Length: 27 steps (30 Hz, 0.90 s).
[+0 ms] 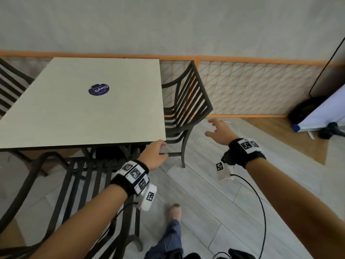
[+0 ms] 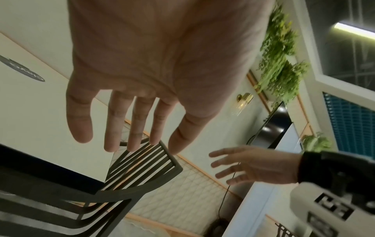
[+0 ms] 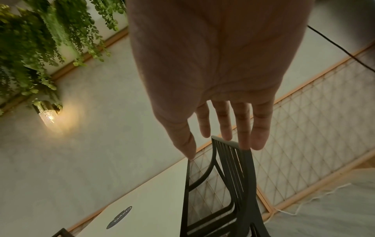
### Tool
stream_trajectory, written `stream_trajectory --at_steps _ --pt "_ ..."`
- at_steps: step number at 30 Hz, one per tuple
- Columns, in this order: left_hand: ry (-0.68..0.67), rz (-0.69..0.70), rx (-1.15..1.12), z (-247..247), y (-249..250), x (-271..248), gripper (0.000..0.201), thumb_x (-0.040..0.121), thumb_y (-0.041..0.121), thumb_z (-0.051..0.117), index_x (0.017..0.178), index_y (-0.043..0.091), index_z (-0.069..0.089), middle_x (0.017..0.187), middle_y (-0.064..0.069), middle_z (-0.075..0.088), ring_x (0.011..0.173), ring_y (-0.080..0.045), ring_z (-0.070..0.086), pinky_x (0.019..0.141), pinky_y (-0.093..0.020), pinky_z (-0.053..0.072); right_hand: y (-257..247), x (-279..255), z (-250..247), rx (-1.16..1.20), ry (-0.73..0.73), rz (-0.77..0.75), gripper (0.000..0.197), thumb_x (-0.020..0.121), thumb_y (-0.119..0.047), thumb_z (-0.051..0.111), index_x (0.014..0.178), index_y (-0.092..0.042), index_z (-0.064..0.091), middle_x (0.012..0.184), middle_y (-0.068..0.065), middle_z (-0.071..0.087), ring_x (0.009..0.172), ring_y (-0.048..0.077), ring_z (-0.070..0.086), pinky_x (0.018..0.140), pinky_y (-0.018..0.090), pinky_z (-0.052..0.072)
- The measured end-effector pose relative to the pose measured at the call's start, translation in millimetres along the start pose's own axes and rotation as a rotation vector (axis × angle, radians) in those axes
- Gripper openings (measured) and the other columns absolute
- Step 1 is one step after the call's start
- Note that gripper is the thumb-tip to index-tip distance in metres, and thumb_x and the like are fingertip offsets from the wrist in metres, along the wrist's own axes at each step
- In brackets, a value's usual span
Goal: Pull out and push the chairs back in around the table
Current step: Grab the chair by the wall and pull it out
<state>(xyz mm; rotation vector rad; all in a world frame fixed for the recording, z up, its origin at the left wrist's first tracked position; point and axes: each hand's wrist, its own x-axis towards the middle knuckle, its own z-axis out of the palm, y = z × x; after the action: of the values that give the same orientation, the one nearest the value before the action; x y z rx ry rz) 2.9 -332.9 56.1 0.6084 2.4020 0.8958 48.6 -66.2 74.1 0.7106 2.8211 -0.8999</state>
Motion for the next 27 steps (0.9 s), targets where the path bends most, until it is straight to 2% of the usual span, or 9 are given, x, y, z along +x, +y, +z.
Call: stream_trajectory --at_steps 3,8,14,16,19,22,25,27 --pt "-0.001 -0.016 0.041 14 13 60 0.046 0.087 0.017 0.059 0.132 0.012 0.049 0.135 -0.011 0.054 0.124 -0.025 0.052 0.106 -0.037 0.043 5 42 -18 -0.007 -0.003 -0.022 0.058 0.089 -0.024 0.064 0.139 -0.008 0.038 0.143 0.02 0.04 0.126 0.035 0.047 0.106 0.042 0.04" --pt "-0.061 -0.032 0.052 35 28 171 0.047 0.088 0.018 0.059 0.134 0.013 0.048 0.137 -0.009 0.054 0.125 -0.026 0.052 0.106 -0.04 0.043 20 129 -43 -0.034 -0.03 -0.014 0.058 0.089 -0.026 0.063 0.139 -0.01 0.039 0.14 0.019 0.043 0.125 0.033 0.047 0.103 0.041 0.042" --pt "-0.142 -0.116 0.061 60 35 280 0.043 0.088 0.016 0.059 0.13 0.011 0.049 0.127 -0.012 0.059 0.115 -0.03 0.058 0.097 -0.035 0.047 33 216 -48 0.008 -0.034 0.056 0.062 0.088 -0.022 0.063 0.141 -0.008 0.035 0.14 0.021 0.042 0.128 0.035 0.043 0.101 0.039 0.039" --pt "-0.144 -0.143 0.107 68 33 307 0.039 0.088 0.015 0.058 0.126 0.011 0.051 0.123 -0.014 0.06 0.112 -0.032 0.059 0.093 -0.036 0.048 36 237 -39 0.04 -0.042 0.084 0.065 0.088 -0.021 0.063 0.144 -0.008 0.031 0.142 0.021 0.037 0.128 0.037 0.043 0.103 0.04 0.039" --pt "-0.141 -0.191 0.133 81 29 343 0.035 0.088 0.018 0.056 0.122 0.011 0.053 0.12 -0.015 0.062 0.111 -0.034 0.06 0.095 -0.042 0.051 40 267 -21 0.078 -0.053 0.101 0.069 0.088 -0.021 0.062 0.145 -0.009 0.026 0.14 0.022 0.036 0.124 0.042 0.045 0.104 0.047 0.043" --pt "-0.177 -0.22 0.168 94 21 372 0.043 0.09 0.019 0.055 0.132 0.014 0.047 0.129 -0.016 0.056 0.119 -0.037 0.055 0.099 -0.044 0.048 46 298 -5 0.092 -0.04 0.098 0.075 0.089 -0.016 0.06 0.149 -0.013 0.016 0.138 0.025 0.037 0.116 0.043 0.052 0.099 0.048 0.047" --pt "-0.236 -0.231 0.16 110 12 391 0.052 0.089 0.02 0.057 0.139 0.02 0.042 0.133 -0.017 0.052 0.121 -0.037 0.053 0.103 -0.044 0.045 49 321 3 0.091 0.0 0.092 0.078 0.093 -0.012 0.052 0.152 -0.019 0.002 0.135 0.028 0.043 0.104 0.042 0.061 0.09 0.045 0.05" --pt "-0.294 -0.235 0.131 121 9 397 0.052 0.09 0.022 0.056 0.14 0.022 0.041 0.131 -0.017 0.054 0.121 -0.036 0.054 0.107 -0.047 0.041 53 334 5 0.112 0.028 0.102 0.079 0.094 -0.011 0.049 0.151 -0.027 -0.002 0.126 0.025 0.053 0.096 0.039 0.065 0.084 0.046 0.055"
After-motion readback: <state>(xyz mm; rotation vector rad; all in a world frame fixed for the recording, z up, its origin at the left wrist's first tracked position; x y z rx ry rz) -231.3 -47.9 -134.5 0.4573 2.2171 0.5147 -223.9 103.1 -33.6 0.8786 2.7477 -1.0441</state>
